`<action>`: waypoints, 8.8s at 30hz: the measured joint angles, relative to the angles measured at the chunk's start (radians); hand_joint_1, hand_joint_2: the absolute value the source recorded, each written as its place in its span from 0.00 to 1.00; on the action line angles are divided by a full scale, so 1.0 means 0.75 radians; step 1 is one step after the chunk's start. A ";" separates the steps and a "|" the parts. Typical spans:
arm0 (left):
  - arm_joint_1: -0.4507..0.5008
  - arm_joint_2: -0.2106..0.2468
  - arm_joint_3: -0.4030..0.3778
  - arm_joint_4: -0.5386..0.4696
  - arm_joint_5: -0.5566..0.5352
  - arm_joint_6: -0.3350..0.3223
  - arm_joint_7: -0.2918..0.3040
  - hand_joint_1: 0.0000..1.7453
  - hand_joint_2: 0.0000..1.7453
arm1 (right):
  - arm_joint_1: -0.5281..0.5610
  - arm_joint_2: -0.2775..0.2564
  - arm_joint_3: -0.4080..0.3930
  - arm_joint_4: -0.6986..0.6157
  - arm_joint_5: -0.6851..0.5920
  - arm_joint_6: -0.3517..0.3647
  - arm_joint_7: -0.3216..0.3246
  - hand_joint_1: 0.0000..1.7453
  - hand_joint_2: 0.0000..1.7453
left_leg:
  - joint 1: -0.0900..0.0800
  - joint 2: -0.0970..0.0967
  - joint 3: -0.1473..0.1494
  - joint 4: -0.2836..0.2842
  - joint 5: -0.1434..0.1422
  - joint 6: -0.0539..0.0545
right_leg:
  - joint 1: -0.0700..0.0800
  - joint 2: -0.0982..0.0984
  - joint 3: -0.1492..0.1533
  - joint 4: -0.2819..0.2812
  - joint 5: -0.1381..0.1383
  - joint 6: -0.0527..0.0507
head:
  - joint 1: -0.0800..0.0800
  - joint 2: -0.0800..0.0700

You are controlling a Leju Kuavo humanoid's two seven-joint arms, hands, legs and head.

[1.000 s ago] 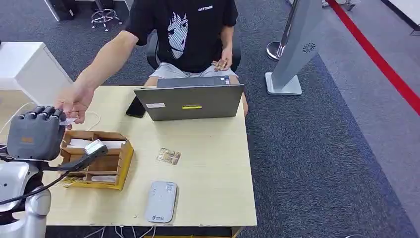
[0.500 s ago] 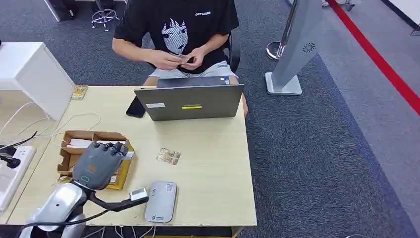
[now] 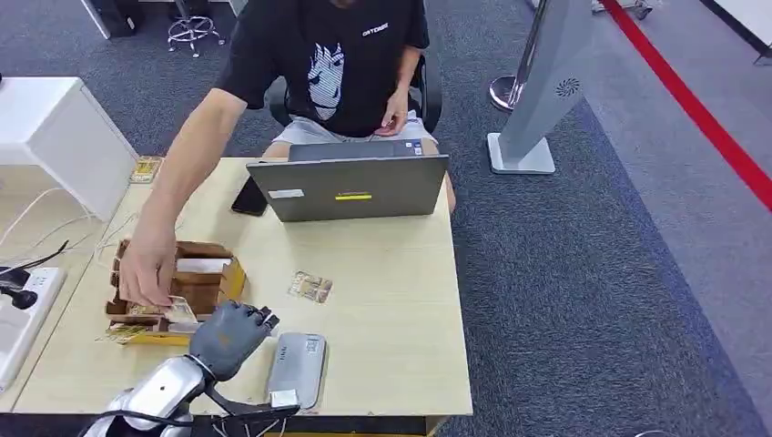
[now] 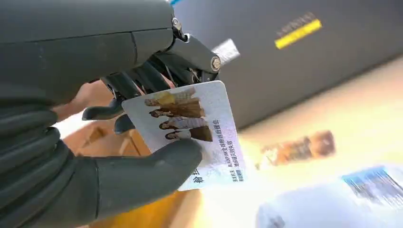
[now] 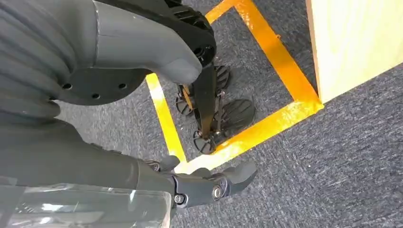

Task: Pass the card to the sensor for recognition and then transmit it.

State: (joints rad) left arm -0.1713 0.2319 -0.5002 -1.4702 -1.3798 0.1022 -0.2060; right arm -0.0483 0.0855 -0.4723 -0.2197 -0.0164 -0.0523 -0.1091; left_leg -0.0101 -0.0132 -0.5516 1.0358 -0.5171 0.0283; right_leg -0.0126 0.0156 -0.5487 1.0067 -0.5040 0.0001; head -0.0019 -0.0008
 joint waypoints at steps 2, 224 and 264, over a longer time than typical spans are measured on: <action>-0.004 -0.004 -0.026 0.019 -0.001 0.004 0.007 1.00 1.00 | 0.000 0.000 -0.002 0.000 0.008 0.000 0.001 0.00 1.00 | 0.000 0.000 0.000 0.000 0.000 0.000 | 0.000 0.000 0.000 0.000 0.000 0.000 | -0.001 0.000; 0.396 -0.610 1.249 -0.829 1.393 -0.254 -0.367 0.00 1.00 | -0.009 0.126 -0.580 -0.032 0.697 -0.030 0.057 0.00 1.00 | -0.001 0.003 -0.001 -0.001 -0.002 0.003 | -0.001 0.003 -0.001 -0.001 -0.002 0.002 | -0.001 0.000; 0.231 -0.692 2.216 0.809 1.034 -0.379 -0.361 0.00 1.00 | -0.007 0.166 -0.800 -0.091 0.924 -0.019 0.096 0.00 1.00 | -0.002 0.001 -0.001 -0.001 -0.002 0.003 | -0.002 0.000 0.000 -0.001 -0.002 0.002 | 0.000 0.000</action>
State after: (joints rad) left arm 0.0022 -0.2869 1.1619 -0.8632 -0.6046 -0.1820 -0.4765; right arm -0.0538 0.2102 -1.0719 -0.2880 0.6767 -0.0664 -0.0374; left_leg -0.0119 -0.0124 -0.5521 1.0348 -0.5189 0.0308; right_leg -0.0140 0.0158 -0.5483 1.0059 -0.5053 0.0018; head -0.0019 -0.0008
